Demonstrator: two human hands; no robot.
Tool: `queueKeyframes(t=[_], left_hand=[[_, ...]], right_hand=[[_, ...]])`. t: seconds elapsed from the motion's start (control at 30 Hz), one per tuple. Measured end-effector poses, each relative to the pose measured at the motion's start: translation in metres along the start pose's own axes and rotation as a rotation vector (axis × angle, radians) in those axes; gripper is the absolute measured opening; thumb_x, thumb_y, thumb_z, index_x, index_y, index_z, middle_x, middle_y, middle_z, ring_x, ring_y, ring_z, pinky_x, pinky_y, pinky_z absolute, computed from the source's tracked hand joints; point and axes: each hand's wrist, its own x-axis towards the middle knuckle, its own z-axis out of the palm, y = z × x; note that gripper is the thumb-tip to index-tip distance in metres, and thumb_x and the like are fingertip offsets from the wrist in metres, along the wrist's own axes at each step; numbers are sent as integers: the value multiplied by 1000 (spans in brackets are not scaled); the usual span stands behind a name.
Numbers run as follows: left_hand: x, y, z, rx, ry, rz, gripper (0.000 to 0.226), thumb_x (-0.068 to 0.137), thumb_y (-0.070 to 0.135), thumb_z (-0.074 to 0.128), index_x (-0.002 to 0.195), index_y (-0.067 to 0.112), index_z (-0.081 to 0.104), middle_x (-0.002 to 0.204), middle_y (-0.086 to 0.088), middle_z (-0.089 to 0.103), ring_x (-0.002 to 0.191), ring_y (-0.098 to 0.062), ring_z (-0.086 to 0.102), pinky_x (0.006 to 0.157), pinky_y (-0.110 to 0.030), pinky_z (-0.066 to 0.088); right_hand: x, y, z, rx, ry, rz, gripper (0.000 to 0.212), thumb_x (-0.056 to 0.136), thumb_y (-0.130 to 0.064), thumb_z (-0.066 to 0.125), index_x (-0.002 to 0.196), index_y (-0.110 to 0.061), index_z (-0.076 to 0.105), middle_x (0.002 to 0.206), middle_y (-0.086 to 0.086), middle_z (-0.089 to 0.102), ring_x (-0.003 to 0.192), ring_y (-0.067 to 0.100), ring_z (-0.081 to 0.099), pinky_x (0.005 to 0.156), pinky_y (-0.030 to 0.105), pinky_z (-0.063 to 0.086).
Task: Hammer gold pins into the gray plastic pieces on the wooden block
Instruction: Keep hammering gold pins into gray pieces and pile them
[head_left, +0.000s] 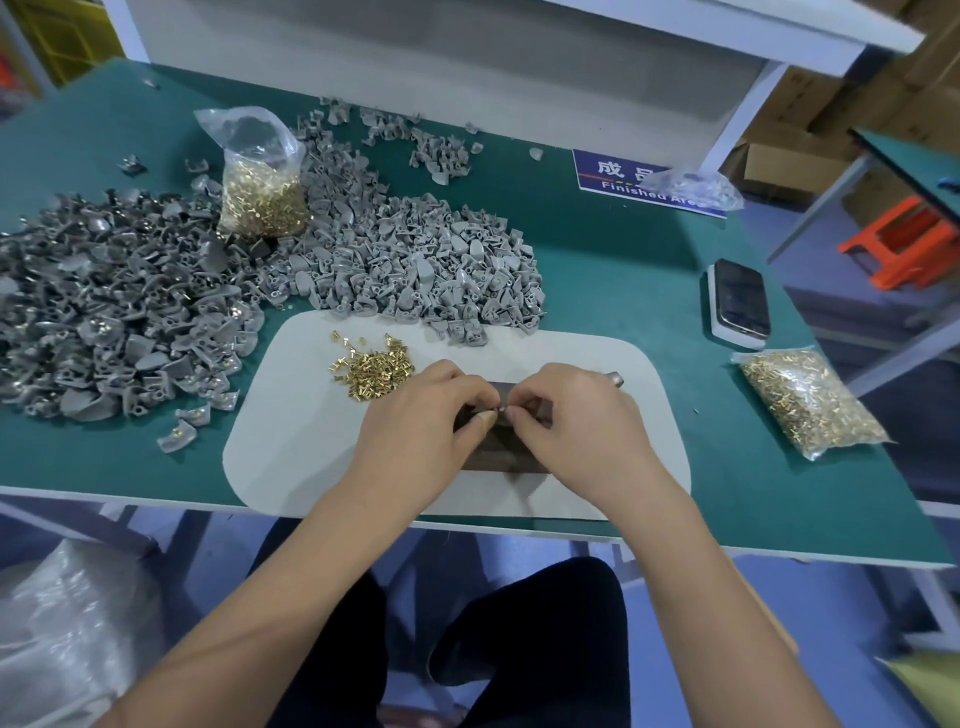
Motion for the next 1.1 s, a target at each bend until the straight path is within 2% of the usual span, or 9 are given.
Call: queueKeyframes(t=[0.13, 0.27, 0.37, 0.5, 0.67, 0.87, 0.93, 1.0, 1.1], left_hand=[[2, -4, 2, -8, -8, -8, 11, 88, 36, 70, 98, 40, 68, 89, 13, 53, 78, -5, 49, 57, -20, 32], [3, -5, 3, -6, -18, 22, 14, 88, 36, 70, 101, 40, 70, 90, 13, 55, 84, -12, 57, 61, -31, 43], [4, -5, 3, -27, -22, 30, 14, 87, 35, 71, 100, 40, 70, 90, 13, 55, 84, -11, 57, 62, -32, 45], [2, -6, 4, -38, 1, 29, 11, 86, 34, 71, 96, 39, 69, 88, 14, 53, 75, -4, 45, 57, -26, 37], [2, -8, 4, -36, 4, 29, 10, 87, 36, 70, 96, 40, 69, 86, 16, 52, 77, -3, 42, 55, -18, 32], [3, -9, 3, -76, -5, 63, 8, 88, 36, 71, 96, 38, 69, 88, 18, 58, 79, 1, 47, 62, -23, 41], [4, -9, 2, -95, -7, 75, 8, 88, 35, 72, 96, 38, 70, 88, 18, 60, 80, 1, 47, 63, -17, 37], [5, -9, 2, -70, -8, 67, 6, 88, 38, 72, 95, 38, 71, 89, 17, 60, 81, -1, 48, 62, -15, 35], [6, -10, 3, -38, -12, 50, 7, 89, 42, 70, 95, 41, 70, 89, 17, 58, 79, -1, 49, 60, -15, 32]], right_hand=[[1, -8, -4, -151, -37, -107, 13, 96, -31, 59, 97, -29, 71, 97, -7, 62, 98, 18, 59, 67, 30, 31], [6, -16, -7, -290, -111, -154, 18, 99, -28, 54, 106, -23, 70, 107, -2, 62, 107, 25, 59, 71, 32, 35], [7, -17, -6, -210, -119, -77, 17, 98, -27, 56, 103, -24, 72, 106, 0, 65, 103, 27, 61, 73, 32, 41], [6, -11, 0, -9, -96, 47, 14, 92, -21, 63, 91, -24, 77, 92, 0, 71, 92, 26, 62, 78, 39, 53], [5, -4, 5, 179, -36, 91, 13, 88, -17, 71, 82, -26, 78, 79, -6, 71, 78, 18, 60, 70, 32, 47], [2, 2, 8, 236, 0, 88, 10, 87, -23, 75, 78, -29, 78, 53, -20, 54, 57, 5, 48, 58, 18, 32], [0, 2, 10, 222, 26, 81, 9, 86, -24, 74, 79, -29, 77, 53, -17, 54, 58, 7, 49, 64, 22, 38], [-5, 0, 14, 194, 66, 75, 7, 86, -26, 72, 83, -29, 77, 63, -10, 61, 66, 13, 55, 70, 34, 44], [-11, -1, 16, 200, 106, 64, 7, 87, -26, 71, 85, -29, 77, 71, -5, 64, 72, 18, 59, 68, 38, 48]])
